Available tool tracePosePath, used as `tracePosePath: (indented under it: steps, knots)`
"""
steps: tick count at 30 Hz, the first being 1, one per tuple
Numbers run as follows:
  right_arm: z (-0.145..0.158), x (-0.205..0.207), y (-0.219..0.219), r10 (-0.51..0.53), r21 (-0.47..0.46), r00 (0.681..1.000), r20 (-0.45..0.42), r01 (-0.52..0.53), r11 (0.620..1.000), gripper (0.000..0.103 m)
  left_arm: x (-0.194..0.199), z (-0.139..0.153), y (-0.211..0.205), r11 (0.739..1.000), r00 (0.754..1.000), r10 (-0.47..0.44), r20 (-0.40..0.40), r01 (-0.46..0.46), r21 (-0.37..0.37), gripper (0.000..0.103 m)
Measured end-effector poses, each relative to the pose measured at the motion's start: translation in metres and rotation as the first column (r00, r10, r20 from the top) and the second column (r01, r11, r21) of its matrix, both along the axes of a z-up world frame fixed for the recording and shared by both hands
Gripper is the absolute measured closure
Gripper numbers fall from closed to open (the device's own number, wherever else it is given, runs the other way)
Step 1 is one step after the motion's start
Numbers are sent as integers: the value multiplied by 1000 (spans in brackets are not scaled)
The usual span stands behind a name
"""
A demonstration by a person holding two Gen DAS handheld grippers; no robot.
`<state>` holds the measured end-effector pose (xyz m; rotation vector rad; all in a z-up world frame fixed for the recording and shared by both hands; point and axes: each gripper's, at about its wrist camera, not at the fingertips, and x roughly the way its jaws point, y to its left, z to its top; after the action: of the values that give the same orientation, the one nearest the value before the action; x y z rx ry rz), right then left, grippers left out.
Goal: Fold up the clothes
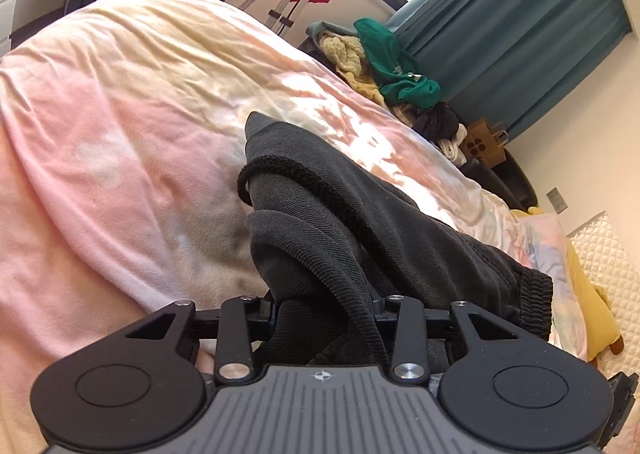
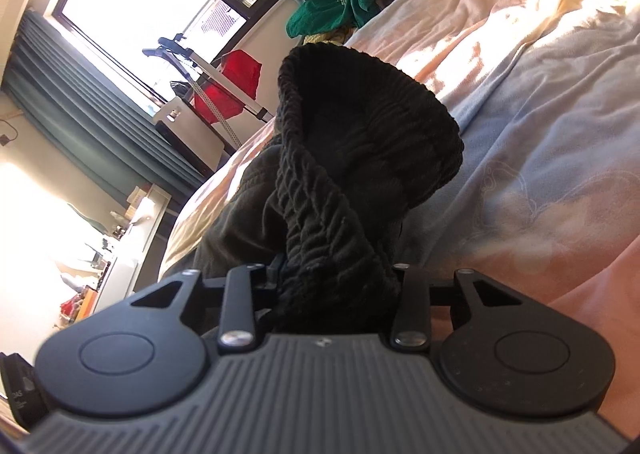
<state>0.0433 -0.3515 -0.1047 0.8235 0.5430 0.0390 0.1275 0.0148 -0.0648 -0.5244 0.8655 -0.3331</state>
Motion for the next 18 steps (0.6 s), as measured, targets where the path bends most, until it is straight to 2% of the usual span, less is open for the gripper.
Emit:
tracePosePath:
  steps: [5,10,15,18]
  knots:
    - [23,-17,-5,17,3,1000,22,-17,1000,65,-22,28,-5,1000,998,22,53,-23,9,65]
    - [53,-31,-28,-2,17,999,54,2,1000,66,-18,65,-34,1000,998,16,56,-15,-15,65]
    - [89,-38,-86,-85,30,993,87,83,996,66,12,101,-102,998,996,-49,69,51,-34,65]
    - [104,-34,-128,-141,26,986,94,139,990,66,36,114,-159,994,992,-97,82,101,-41,65]
